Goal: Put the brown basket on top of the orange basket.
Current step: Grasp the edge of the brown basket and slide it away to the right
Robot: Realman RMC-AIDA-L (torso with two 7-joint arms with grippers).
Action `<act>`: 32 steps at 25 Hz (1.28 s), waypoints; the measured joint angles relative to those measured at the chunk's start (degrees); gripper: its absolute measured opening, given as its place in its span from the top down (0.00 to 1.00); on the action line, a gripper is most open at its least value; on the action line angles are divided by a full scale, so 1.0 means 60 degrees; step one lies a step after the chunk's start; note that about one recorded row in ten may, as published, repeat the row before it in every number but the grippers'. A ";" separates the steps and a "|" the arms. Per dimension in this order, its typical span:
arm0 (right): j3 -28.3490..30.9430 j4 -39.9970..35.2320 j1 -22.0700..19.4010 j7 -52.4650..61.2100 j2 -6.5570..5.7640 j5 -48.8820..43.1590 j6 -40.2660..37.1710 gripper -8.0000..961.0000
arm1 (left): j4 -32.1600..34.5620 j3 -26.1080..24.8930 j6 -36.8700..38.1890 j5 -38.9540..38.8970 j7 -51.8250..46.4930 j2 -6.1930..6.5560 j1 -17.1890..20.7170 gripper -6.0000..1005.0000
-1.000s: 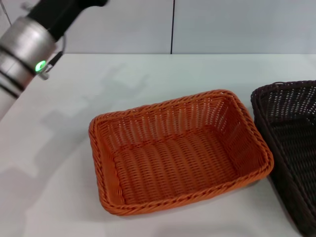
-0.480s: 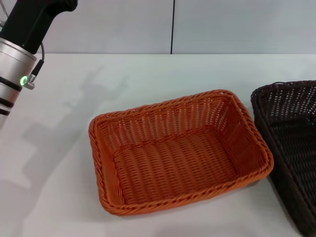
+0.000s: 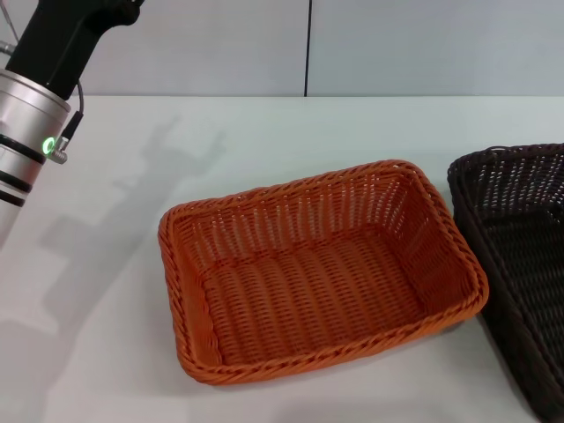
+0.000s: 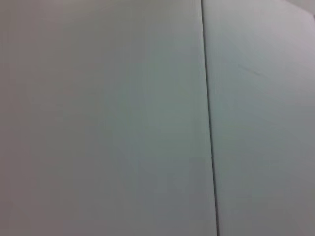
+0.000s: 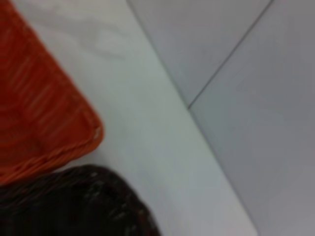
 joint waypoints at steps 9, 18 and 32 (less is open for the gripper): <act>-0.0463 0.1694 0.0460 -0.1339 0.0208 -0.0585 -0.1088 0.33 | -0.0335 0.0742 0.0009 -0.0793 0.0006 -0.0041 -0.0169 0.16; -0.1061 0.2671 0.0797 -0.1934 0.0586 -0.1018 -0.2500 0.33 | -0.0247 0.1260 0.0030 -0.1079 0.0015 -0.0015 -0.0058 0.16; -0.1261 0.3405 0.1058 -0.2201 0.0759 -0.1466 -0.2705 0.33 | -0.0215 0.1356 0.0054 -0.1116 -0.0003 -0.0004 -0.0011 0.16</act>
